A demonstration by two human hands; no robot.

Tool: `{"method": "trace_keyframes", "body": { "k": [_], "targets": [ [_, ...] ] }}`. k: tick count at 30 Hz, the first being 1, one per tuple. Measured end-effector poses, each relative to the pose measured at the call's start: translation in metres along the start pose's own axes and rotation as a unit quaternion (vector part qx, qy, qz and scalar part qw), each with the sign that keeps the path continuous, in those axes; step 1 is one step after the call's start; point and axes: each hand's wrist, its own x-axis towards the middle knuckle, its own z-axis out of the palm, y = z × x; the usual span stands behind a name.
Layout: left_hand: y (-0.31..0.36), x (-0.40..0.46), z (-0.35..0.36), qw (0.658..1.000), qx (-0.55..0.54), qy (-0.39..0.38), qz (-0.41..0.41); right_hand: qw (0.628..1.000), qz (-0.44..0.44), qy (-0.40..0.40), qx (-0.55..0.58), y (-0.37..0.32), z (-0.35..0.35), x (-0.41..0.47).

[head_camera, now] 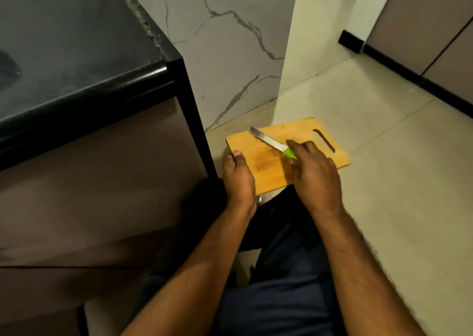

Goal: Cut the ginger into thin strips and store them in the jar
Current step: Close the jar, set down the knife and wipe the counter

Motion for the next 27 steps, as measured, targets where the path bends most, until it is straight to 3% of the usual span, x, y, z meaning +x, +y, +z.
{"method": "trace_keyframes", "body": {
  "k": [4, 8, 14, 19, 23, 27],
  "targets": [
    [0.008, -0.042, -0.027, 0.999, -0.041, -0.028, -0.021, 0.998, -0.042, -0.006, -0.05, 0.001, -0.036, -0.029],
    [0.018, -0.075, -0.067, 0.996, -0.055, -0.032, -0.055, 0.998, -0.057, 0.002, -0.005, -0.011, -0.064, -0.068],
    [0.031, -0.117, -0.134, 0.996, -0.08, -0.042, -0.012, 0.995, -0.092, -0.019, 0.026, -0.041, -0.083, -0.113],
    [0.049, -0.149, -0.177, 0.992, -0.102, -0.063, 0.033, 0.99, -0.121, 0.014, 0.067, -0.079, -0.101, -0.138],
    [0.066, -0.166, -0.213, 0.99, -0.122, -0.056, 0.036, 0.969, -0.216, 0.011, 0.121, -0.11, -0.123, -0.147],
    [0.084, -0.184, -0.244, 0.987, -0.151, -0.028, 0.042, 0.95, -0.307, -0.037, 0.043, -0.138, -0.135, -0.147]
  ]
}}
